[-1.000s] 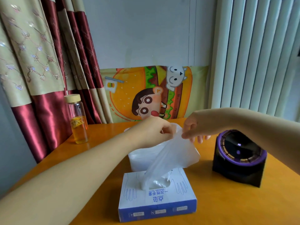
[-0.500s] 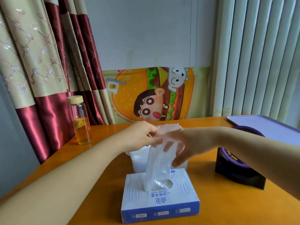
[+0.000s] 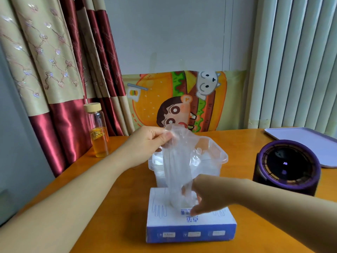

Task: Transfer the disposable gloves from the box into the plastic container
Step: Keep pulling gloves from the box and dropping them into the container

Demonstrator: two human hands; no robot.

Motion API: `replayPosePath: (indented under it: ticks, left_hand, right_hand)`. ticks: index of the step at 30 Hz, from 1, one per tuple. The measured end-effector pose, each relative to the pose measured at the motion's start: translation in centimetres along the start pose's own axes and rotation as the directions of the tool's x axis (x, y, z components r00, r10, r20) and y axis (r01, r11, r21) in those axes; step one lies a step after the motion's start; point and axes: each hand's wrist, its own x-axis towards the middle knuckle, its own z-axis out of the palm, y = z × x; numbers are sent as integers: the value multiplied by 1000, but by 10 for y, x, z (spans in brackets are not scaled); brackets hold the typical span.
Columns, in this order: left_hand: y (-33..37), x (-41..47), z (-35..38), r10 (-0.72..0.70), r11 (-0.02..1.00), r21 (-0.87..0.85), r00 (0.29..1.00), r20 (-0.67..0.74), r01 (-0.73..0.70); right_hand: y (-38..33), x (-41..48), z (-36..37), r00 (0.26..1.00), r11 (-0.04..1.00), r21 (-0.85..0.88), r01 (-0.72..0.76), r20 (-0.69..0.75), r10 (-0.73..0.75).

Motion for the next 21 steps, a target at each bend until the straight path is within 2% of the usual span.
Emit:
replayPosePath:
  ticks: [3,5,8,12,14,18,21]
  left_hand:
    - [2,0,2,50,997,56,994,-96,-44]
    - [6,2,0,63,998,0,978,-201,-64]
    - [12,9,-11,30,986,-140,933,-358,-85]
    - [17,14,-19,20,981,-167,911,-412,-97]
    - [16,16,-20,8,982,-166,906,-423,-86]
    - [11,26,-23,-41,982,-185,893,-449,-48]
    - [13,36,-25,-56,984,-176,885,-462,-30]
  right_hand:
    - [-5,0,10,1000,997,-76,-8,5,9]
    - [-5,2,17,1000,996,-87,-10,-6,9]
    - [-6,4,19,999,1000,13,11,32,-12]
    - [-4,-6,4,989,998,62,8,149,-18]
    - [0,-15,-12,992,996,92,-3,129,-8]
    - [16,-32,-59,998,997,69,-23,-55,26]
    - [28,-40,-95,942,995,97,-19,-331,50]
